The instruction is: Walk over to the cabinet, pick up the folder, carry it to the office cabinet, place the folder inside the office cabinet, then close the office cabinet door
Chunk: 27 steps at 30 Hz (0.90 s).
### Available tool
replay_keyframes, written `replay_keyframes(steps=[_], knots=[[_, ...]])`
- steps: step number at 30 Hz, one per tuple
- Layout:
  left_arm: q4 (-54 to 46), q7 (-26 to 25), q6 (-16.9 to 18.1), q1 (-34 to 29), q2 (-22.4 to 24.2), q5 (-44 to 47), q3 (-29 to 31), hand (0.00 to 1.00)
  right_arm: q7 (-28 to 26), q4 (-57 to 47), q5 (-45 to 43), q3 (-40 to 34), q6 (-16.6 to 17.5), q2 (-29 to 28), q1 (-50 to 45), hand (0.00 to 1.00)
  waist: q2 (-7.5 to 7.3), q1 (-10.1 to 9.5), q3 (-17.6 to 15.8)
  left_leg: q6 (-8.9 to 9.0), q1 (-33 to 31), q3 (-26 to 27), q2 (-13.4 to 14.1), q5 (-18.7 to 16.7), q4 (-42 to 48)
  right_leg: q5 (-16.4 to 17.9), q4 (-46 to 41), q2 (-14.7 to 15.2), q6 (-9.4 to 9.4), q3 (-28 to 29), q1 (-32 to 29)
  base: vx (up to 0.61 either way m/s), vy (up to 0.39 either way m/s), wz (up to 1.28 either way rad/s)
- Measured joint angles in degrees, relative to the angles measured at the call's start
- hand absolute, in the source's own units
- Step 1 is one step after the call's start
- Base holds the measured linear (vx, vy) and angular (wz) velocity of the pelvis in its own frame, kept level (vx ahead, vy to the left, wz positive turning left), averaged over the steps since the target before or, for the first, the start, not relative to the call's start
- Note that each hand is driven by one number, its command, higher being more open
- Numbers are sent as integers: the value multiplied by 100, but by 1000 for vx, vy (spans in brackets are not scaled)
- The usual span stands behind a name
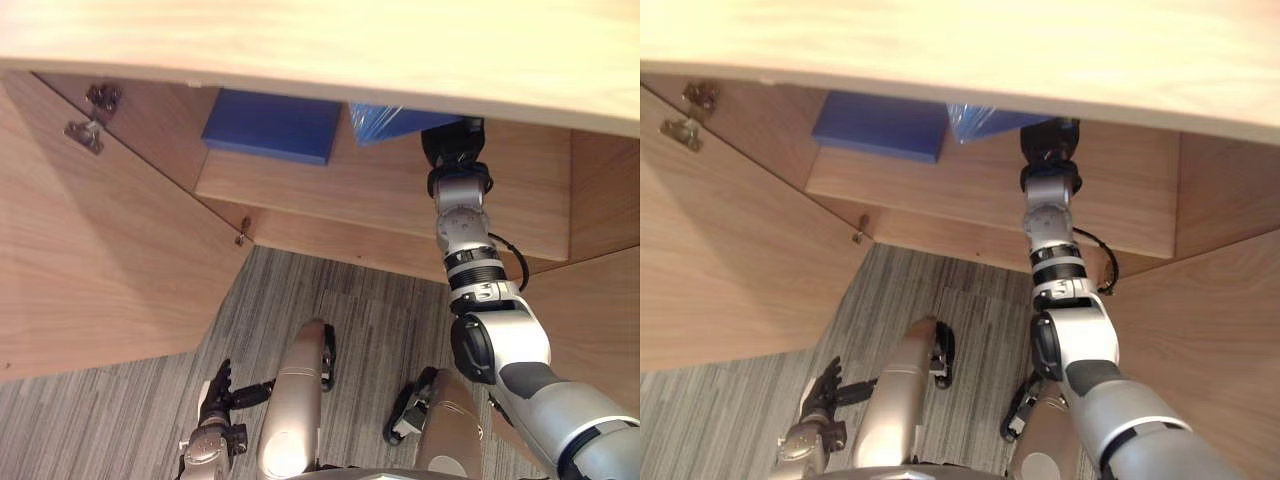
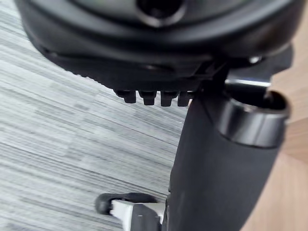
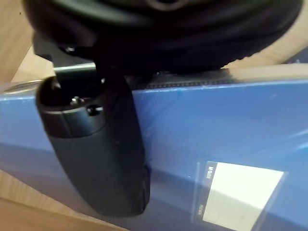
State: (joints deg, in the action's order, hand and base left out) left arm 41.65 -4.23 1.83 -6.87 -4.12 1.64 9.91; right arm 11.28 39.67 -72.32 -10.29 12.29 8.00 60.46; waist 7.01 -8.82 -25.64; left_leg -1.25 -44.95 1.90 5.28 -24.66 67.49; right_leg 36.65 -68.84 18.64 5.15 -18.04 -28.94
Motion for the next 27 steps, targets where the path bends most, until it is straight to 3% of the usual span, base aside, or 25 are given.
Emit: replay_keyframes(steps=[8, 10, 11, 18, 25, 27], knots=[[76, -137, -108, 5, 18, 52, -142, 100, 715, 513, -333, -378, 70, 7, 145, 0, 14, -63, -28, 39, -601, -60, -136, -21, 476, 301, -725, 225, -89, 68, -569, -72, 18, 9], [80, -187, -111, 25, 27, 63, -244, 100, 843, 515, -570, -581, 243, -56, 176, 0, 32, -72, -36, 36, -666, -62, -162, -16, 529, 321, -810, 263, -92, 77, -636, -13, 12, 6], [79, -210, -110, 36, 47, 68, -276, 100, 924, 515, -684, -720, 388, -91, 190, 100, 41, -85, -33, 35, -689, -67, -173, -13, 559, 329, -845, 281, -98, 74, -652, 14, 5, 7], [71, -292, -110, 64, 163, 124, -283, 100, 1028, 496, -665, -1178, 888, -118, 189, 100, 99, -73, 3, 32, -694, -92, -266, -9, 571, 380, -883, 347, -90, 50, -614, 24, -9, 7], [2, -292, -106, 65, 174, 139, -298, 100, 988, 494, -644, -1342, 883, -118, 113, 100, 153, -57, 40, 53, -453, -97, -294, 4, 401, 380, -700, 344, -87, -9, -354, 26, -22, 2], [5, -293, -105, 63, 174, 219, -295, 100, 985, 494, -312, -1324, 695, -111, 26, 100, 155, -45, 41, 55, -400, -106, -295, 7, 358, 379, -640, 337, -85, -39, -286, 42, -39, 2]])
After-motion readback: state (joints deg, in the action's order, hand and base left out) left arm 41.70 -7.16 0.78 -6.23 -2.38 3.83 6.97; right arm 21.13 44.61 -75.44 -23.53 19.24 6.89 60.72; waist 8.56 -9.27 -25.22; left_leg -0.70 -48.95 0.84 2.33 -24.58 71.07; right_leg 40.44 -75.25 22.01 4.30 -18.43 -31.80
